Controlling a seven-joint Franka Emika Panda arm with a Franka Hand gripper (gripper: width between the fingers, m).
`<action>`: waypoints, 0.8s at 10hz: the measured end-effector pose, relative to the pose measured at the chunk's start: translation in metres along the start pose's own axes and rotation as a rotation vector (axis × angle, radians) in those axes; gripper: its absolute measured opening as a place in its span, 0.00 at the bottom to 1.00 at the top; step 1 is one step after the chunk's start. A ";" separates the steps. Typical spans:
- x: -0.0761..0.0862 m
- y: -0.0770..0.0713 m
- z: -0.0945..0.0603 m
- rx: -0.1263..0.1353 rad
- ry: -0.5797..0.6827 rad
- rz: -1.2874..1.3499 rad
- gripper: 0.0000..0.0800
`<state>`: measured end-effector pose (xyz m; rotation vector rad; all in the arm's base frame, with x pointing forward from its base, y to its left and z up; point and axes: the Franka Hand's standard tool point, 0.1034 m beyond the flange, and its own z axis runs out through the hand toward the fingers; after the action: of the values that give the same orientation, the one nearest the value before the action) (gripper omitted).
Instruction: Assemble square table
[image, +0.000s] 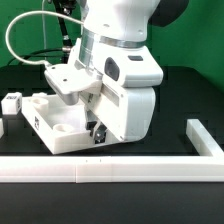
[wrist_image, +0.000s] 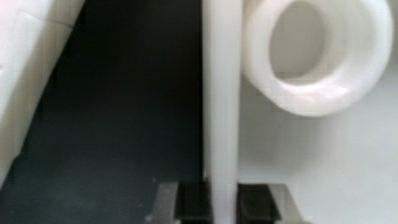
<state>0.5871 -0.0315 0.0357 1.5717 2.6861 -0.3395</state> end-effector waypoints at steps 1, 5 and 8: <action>-0.003 -0.002 0.001 0.005 -0.009 -0.072 0.07; 0.004 0.003 -0.002 0.037 -0.050 -0.281 0.07; 0.013 0.007 -0.005 0.060 -0.061 -0.472 0.07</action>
Offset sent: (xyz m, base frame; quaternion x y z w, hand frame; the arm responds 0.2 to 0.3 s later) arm 0.0000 0.0000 0.0000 0.0000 0.0000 -0.1938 0.9810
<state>0.5871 -0.0159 0.0373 0.8965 2.9934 -0.4653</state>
